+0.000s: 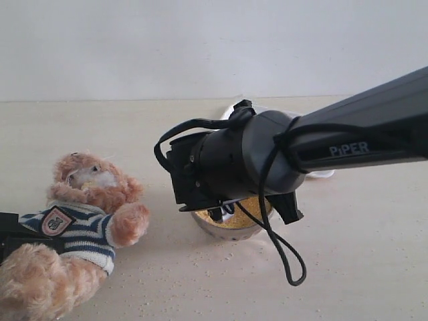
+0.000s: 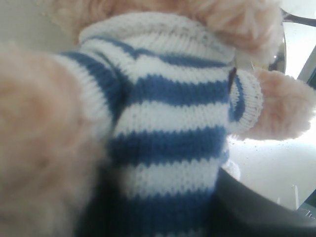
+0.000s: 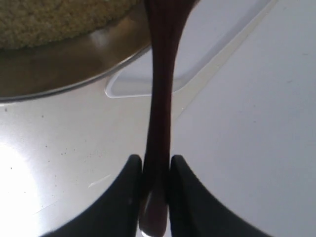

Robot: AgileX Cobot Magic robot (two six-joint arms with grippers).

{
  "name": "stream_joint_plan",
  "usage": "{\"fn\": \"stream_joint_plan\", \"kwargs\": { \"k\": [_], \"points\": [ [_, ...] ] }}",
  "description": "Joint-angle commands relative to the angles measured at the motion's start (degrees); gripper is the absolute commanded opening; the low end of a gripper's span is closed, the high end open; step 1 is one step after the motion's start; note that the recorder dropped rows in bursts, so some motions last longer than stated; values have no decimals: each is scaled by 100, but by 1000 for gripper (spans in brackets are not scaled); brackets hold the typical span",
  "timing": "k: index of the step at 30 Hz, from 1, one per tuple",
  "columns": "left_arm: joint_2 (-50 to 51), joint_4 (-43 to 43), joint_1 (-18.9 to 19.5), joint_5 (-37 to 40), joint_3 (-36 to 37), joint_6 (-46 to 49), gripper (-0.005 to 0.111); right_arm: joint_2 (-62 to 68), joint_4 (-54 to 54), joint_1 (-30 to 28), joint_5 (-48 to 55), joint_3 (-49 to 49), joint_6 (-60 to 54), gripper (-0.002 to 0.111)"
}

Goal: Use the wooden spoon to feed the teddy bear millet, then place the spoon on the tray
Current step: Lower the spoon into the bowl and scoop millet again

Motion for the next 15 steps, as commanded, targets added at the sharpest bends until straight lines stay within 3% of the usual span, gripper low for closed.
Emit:
{"fn": "stream_joint_plan", "kwargs": {
  "k": [1,15],
  "points": [
    [-72,-48,16,89,27,51,5,50,40,-18,16,27,1,0],
    [-72,-48,16,89,27,51,5,27,892,-18,16,27,9,0]
  ]
}}
